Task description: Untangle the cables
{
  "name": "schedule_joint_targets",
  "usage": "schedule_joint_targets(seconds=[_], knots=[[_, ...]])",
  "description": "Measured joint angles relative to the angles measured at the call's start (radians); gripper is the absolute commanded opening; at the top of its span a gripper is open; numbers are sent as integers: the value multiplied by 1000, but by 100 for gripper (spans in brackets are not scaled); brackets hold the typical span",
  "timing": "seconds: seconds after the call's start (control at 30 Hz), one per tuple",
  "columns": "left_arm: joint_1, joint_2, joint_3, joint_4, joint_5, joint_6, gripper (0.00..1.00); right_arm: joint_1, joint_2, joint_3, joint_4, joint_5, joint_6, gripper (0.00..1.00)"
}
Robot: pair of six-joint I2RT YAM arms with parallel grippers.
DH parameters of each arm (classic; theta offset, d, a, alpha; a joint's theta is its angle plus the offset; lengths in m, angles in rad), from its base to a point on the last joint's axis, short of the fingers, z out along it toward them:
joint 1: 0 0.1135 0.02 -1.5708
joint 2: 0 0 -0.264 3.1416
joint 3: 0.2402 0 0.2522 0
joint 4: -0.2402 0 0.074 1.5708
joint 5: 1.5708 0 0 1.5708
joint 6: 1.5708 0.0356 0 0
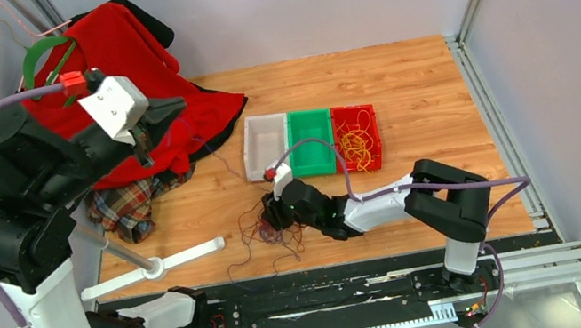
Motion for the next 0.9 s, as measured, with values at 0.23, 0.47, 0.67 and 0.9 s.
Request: schedule_joint_targets(seconds=[0.23, 0.47, 0.67, 0.9], knots=[[0, -26, 21, 213, -223, -21, 1, -20, -47, -198, 19, 70, 21, 40], [0, -102, -120, 528, -505, -29, 0, -40, -147, -284, 56, 125, 24, 41], [0, -171, -322, 726, -677, -1, 1, -49, -220, -352, 79, 141, 13, 40], [0, -292, -739, 692, -672, 35, 3, -58, -337, -356, 25, 117, -47, 8]])
